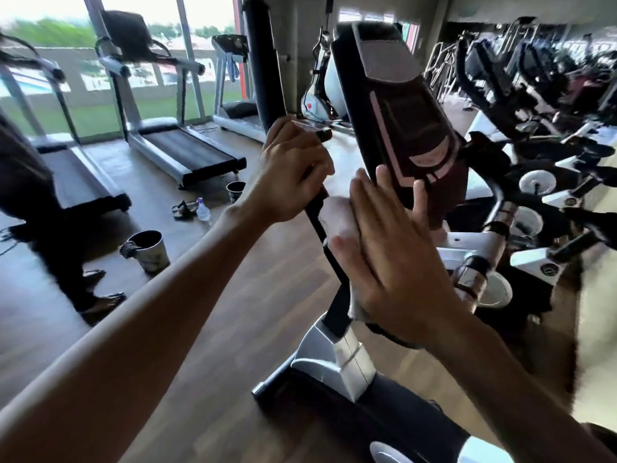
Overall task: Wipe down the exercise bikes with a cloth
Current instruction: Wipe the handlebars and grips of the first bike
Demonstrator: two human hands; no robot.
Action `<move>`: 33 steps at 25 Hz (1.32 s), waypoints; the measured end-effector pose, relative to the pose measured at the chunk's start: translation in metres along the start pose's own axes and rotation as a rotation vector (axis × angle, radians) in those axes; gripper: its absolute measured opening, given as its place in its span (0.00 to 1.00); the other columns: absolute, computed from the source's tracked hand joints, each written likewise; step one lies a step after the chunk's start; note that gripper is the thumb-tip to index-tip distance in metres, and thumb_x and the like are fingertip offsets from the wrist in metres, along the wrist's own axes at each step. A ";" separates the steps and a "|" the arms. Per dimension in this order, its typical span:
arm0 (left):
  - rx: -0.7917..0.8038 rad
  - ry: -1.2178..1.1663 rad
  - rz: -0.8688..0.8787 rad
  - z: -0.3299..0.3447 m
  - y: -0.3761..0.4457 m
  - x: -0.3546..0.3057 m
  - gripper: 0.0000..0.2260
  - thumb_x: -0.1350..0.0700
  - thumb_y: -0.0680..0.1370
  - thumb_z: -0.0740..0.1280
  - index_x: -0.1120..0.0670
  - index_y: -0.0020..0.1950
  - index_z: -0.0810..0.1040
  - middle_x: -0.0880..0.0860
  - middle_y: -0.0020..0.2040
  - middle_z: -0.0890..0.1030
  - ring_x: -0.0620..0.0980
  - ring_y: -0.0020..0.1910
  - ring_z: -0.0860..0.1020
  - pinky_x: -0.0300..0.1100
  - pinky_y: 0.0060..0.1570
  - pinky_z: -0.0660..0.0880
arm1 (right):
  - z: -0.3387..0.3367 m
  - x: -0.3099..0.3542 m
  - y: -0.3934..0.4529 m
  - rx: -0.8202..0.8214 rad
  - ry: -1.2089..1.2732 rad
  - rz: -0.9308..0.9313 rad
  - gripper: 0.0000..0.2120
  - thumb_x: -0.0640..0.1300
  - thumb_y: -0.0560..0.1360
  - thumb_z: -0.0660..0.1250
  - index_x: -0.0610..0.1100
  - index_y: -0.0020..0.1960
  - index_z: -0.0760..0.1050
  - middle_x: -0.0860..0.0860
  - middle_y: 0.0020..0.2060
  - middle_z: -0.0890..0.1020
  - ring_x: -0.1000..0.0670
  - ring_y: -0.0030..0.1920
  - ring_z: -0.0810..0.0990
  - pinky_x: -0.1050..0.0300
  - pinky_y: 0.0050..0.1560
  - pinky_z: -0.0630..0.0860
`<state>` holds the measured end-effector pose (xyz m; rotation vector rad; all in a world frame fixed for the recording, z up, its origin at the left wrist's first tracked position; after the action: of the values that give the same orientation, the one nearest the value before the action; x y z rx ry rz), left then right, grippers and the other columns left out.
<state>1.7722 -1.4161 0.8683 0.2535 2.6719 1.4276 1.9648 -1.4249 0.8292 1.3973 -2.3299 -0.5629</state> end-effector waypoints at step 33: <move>0.072 0.077 -0.017 0.005 -0.003 0.004 0.12 0.59 0.82 0.58 0.56 0.50 0.82 0.53 0.47 0.80 0.57 0.50 0.75 0.58 0.66 0.66 | 0.001 -0.005 0.013 -0.177 0.295 0.025 0.17 0.54 0.81 0.55 0.43 0.59 0.72 0.50 0.55 0.74 0.51 0.55 0.72 0.48 0.54 0.74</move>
<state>1.7693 -1.4132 0.8634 0.1846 2.7832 1.3659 1.9566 -1.4145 0.8345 1.2733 -2.0103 -0.5040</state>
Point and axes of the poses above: each hand's wrist, its own y-axis towards the middle knuckle, its own z-axis out of the palm, x = y × z, the point moved 4 cm from there along y, towards the middle knuckle
